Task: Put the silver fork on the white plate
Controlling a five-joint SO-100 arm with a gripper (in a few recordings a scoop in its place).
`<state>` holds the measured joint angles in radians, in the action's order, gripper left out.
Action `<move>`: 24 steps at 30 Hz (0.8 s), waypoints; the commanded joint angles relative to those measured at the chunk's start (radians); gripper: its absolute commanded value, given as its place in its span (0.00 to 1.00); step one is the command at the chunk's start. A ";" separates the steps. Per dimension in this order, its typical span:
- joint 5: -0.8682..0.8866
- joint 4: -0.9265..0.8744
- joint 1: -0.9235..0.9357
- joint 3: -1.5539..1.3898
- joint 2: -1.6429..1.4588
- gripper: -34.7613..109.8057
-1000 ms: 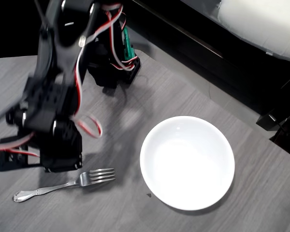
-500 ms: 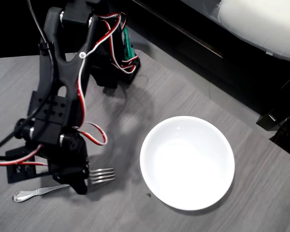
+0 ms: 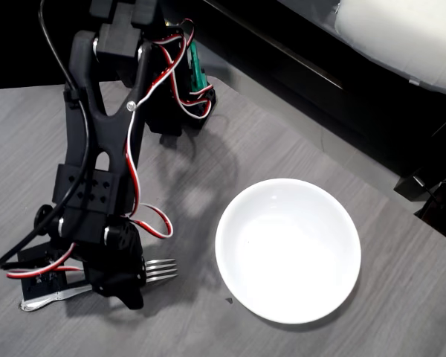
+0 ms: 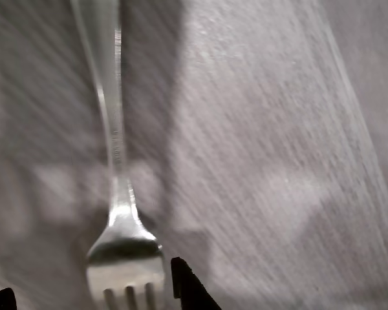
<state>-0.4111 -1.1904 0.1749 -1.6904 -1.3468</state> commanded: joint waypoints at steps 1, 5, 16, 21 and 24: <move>-0.011 0.006 0.012 0.046 -0.003 0.43; -0.011 0.011 0.009 0.049 0.015 0.41; -0.012 0.017 0.006 0.063 0.052 0.38; -0.014 0.017 0.006 0.069 0.060 0.36; -0.014 0.017 0.006 0.078 0.072 0.33</move>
<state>-0.4203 -1.1842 0.1841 -1.6782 -1.2717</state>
